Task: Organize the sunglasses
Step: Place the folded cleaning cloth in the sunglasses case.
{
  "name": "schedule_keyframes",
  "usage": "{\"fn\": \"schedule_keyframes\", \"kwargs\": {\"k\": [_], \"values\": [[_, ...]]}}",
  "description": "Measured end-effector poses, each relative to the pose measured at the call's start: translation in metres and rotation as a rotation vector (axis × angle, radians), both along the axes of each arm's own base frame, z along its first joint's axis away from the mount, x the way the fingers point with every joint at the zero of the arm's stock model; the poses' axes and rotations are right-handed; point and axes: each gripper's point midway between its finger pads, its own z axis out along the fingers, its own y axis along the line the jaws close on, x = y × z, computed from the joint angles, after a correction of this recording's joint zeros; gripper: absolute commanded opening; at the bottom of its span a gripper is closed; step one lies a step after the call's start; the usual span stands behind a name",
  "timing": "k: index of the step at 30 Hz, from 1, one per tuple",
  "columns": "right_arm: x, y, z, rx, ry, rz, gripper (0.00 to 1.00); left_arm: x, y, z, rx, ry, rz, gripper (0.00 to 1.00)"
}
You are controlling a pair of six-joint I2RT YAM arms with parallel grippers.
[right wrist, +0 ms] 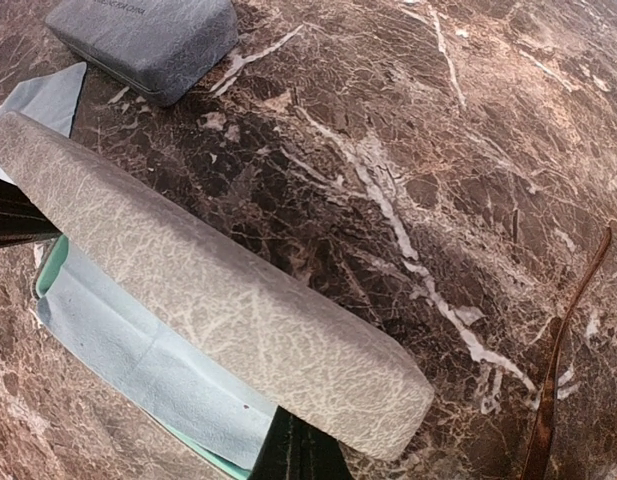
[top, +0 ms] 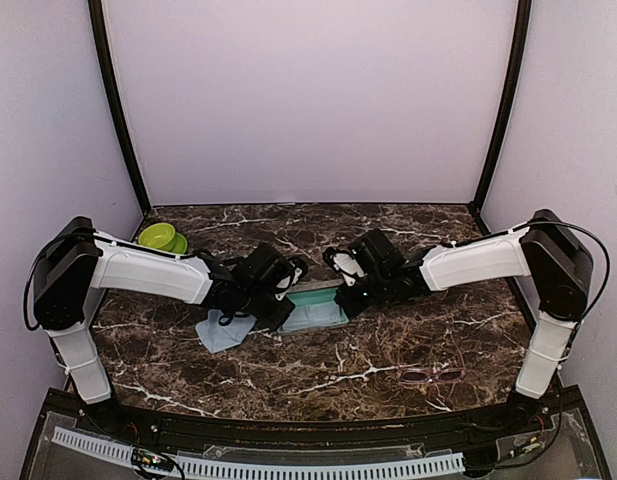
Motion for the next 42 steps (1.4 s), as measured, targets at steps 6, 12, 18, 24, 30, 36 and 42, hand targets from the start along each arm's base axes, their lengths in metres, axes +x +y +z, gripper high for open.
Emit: {"fn": "schedule_keyframes", "kwargs": {"k": [6, 12, 18, 24, 30, 36, 42], "values": [[-0.0003, -0.0004, -0.0003, 0.0, 0.001, -0.001, 0.0, 0.0016, -0.0012, 0.0015, -0.004, -0.01, -0.001, 0.0], [-0.0003, -0.0003, -0.0001, 0.001, 0.002, -0.003, 0.0, 0.0024, -0.0009, 0.0019, -0.003, -0.014, 0.001, 0.0], [-0.0008, -0.0009, -0.0003, 0.0, 0.003, -0.003, 0.0, 0.0033, -0.0003, 0.0022, -0.001, -0.019, 0.004, 0.0], [-0.0017, -0.0019, -0.0019, 0.0, 0.007, -0.006, 0.0, 0.0044, 0.0005, 0.0026, 0.003, -0.025, 0.009, 0.0], [-0.0024, -0.0027, -0.0008, 0.003, 0.007, -0.009, 0.0, 0.0053, -0.0006, 0.0037, -0.002, -0.03, 0.008, 0.0], [-0.0034, -0.0037, -0.0022, 0.002, 0.011, -0.012, 0.0, 0.006, -0.0006, 0.0041, 0.002, -0.036, 0.003, 0.0], [-0.0033, -0.0036, -0.0015, 0.005, 0.012, -0.014, 0.0, 0.0061, -0.0004, 0.0037, 0.006, -0.038, 0.0, 0.0]]}}
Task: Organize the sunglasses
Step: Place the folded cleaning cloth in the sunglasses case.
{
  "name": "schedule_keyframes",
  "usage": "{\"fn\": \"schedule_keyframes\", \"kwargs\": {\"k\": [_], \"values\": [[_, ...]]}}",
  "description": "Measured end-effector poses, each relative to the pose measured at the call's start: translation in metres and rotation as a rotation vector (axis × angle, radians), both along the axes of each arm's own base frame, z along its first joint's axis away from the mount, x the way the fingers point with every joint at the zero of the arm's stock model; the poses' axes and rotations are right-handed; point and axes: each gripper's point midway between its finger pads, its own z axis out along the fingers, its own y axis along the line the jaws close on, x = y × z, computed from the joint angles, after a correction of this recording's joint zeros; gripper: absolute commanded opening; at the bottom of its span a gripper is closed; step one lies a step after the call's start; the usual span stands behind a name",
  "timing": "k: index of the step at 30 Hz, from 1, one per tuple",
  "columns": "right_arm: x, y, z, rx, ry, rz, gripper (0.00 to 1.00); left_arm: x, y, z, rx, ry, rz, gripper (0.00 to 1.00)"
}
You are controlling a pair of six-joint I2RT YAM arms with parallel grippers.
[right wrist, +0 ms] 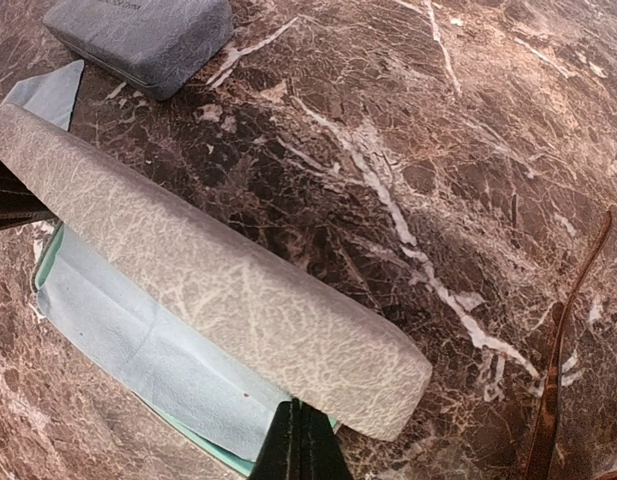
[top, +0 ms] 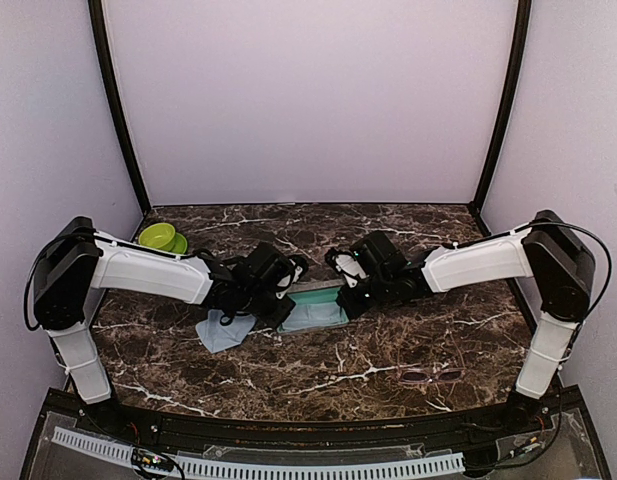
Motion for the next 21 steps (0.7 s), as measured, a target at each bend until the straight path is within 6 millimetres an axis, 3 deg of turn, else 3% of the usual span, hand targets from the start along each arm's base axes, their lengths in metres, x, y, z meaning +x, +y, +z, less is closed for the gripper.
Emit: {"fn": "schedule_keyframes", "kwargs": {"k": [21], "values": [[0.0001, 0.0002, 0.0032, 0.007, -0.002, -0.003, 0.0, 0.0043, 0.0011, -0.0025, 0.014, -0.02, 0.008, 0.0]]}}
